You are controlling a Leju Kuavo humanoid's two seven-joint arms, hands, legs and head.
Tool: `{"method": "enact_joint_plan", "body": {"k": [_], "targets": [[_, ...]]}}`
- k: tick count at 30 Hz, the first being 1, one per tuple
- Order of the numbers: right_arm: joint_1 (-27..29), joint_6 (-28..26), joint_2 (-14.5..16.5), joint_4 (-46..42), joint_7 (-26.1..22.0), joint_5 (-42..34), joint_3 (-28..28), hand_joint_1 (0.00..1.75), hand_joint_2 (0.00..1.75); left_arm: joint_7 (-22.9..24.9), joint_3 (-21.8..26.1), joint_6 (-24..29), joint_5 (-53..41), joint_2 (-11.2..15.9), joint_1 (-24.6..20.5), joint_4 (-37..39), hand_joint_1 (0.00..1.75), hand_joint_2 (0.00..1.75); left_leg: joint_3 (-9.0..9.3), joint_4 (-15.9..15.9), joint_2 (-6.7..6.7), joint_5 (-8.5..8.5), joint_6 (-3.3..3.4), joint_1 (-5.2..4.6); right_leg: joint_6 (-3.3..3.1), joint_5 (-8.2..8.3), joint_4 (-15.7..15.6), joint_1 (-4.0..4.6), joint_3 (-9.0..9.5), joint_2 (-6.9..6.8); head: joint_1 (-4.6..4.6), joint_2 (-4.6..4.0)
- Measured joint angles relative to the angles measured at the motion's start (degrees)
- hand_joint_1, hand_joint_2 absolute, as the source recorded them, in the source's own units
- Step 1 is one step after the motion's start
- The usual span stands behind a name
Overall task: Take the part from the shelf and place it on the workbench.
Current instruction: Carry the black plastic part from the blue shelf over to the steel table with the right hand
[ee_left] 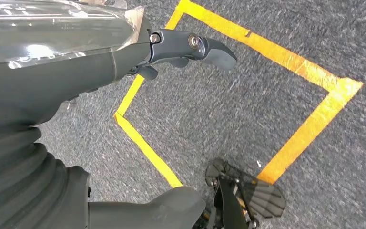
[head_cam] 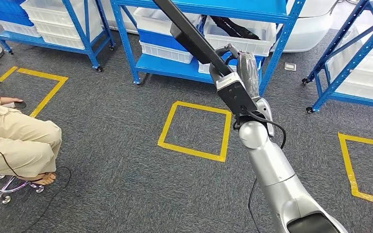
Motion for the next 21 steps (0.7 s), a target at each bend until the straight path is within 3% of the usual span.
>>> {"method": "enact_joint_plan", "body": {"k": [1,3,6,7,8,9,11,13,15,17,19,21], "targets": [[0.25,0.0,-0.04,-0.33,0.17,0.09,-0.01,1.75,1.75,0.0,0.01,0.03,-0.02,0.0,0.03,0.01,0.0,1.75,0.11,-0.44,-0.41,0.31,0.22,0.14,0.32,-0.08,0.0,0.02,-0.05,-0.11,0.02,0.0],[0.59,0.0,-0.2,-0.93,0.36,0.23,-0.03,1.75,1.75,0.01,0.03,0.13,-0.01,-0.03,0.05,0.01,0.0,1.75,0.44,-1.48,-1.2,1.11,0.84,0.45,0.53,-1.44,2.0,0.01,-0.91,1.26,0.13,0.0],[1.21,0.0,-0.67,-1.32,0.42,0.29,-0.07,1.75,1.75,0.04,0.04,0.25,0.01,-0.09,-0.01,0.01,0.0,1.75,0.34,-1.9,-2.56,1.65,1.27,0.56,0.18,-6.08,12.46,-0.26,-5.57,3.76,0.33,0.0],[1.55,0.0,-0.83,-1.33,0.45,0.29,-0.07,1.75,1.75,0.06,0.05,0.25,0.01,-0.1,-0.01,0.01,0.0,1.75,0.23,-1.89,-3.16,1.73,1.24,0.55,0.33,-6.86,15.05,-0.3,-6.79,3.94,0.36,0.0],[1.85,0.0,-0.94,-1.33,0.48,0.29,-0.07,1.75,1.75,0.08,0.07,0.25,0.02,-0.11,0.02,0.01,0.0,1.75,0.14,-1.87,-3.75,1.82,1.15,0.55,0.67,-6.75,15.54,-0.35,-7.03,4.01,0.37,0.0],[2.03,0.0,-1.03,-1.37,0.48,0.29,-0.07,1.75,1.75,0.1,0.09,0.25,0.03,-0.11,0.06,0.02,0.0,1.75,0.07,-1.84,-4.32,1.92,1.04,0.55,1.12,-5.75,13.67,-0.43,-6.1,4.11,0.38,0.0],[2.1,0.0,-1.14,-1.58,0.48,0.29,-0.08,1.75,1.75,0.13,0.11,0.26,0.05,-0.14,0.11,0.03,0.0,1.75,-0.04,-1.67,-5.39,2.1,0.76,0.55,1.75,-2.56,5.38,-0.61,-1.98,5.26,0.39,0.0],[2.07,0.0,-1.17,-1.88,0.48,0.32,-0.08,1.75,1.75,0.13,0.11,0.27,0.05,-0.2,0.09,0.03,0.0,1.75,-0.29,-1.48,-6.27,2.21,0.25,0.41,1.51,-0.6,-0.36,-0.5,0.77,6.47,0.38,0.0],[2.05,0.0,-1.17,-2.08,0.49,0.35,-0.08,1.75,1.75,0.14,0.13,0.28,0.05,-0.25,0.15,0.03,0.0,1.75,-0.63,-1.58,-6.94,2.49,-0.49,0.37,0.81,-0.09,-1.1,-0.18,1.05,6.27,0.37,0.0],[2.01,0.22,-1.03,-2.22,0.57,0.34,-0.09,1.75,1.75,-0.01,0.16,0.29,0.05,-0.29,0.27,0.03,0.0,1.75,-1.19,-1.08,-6.82,2.28,-1.05,0.54,-0.03,0.46,-1.35,-0.72,1.1,5.41,0.35,0.0],[1.92,0.54,-0.6,-2.31,0.78,0.37,-0.08,1.75,1.75,-0.36,0.16,0.35,0.02,-0.47,0.22,0.03,0.0,1.75,-3.16,3.07,-5.11,-0.38,-1.58,0.65,-0.7,0.84,-1.64,-1.32,1.09,4.49,0.04,0.0],[1.85,0.62,-0.22,-2.32,1.13,0.56,-0.07,1.75,1.75,-0.58,0.15,0.42,-0.09,-0.68,-0.04,0.03,0.0,1.75,-6.7,10.95,-3.38,-4.44,-2.26,0.82,-0.84,0.87,-1.62,-1.2,0.96,3.55,-0.26,0.0]]}}
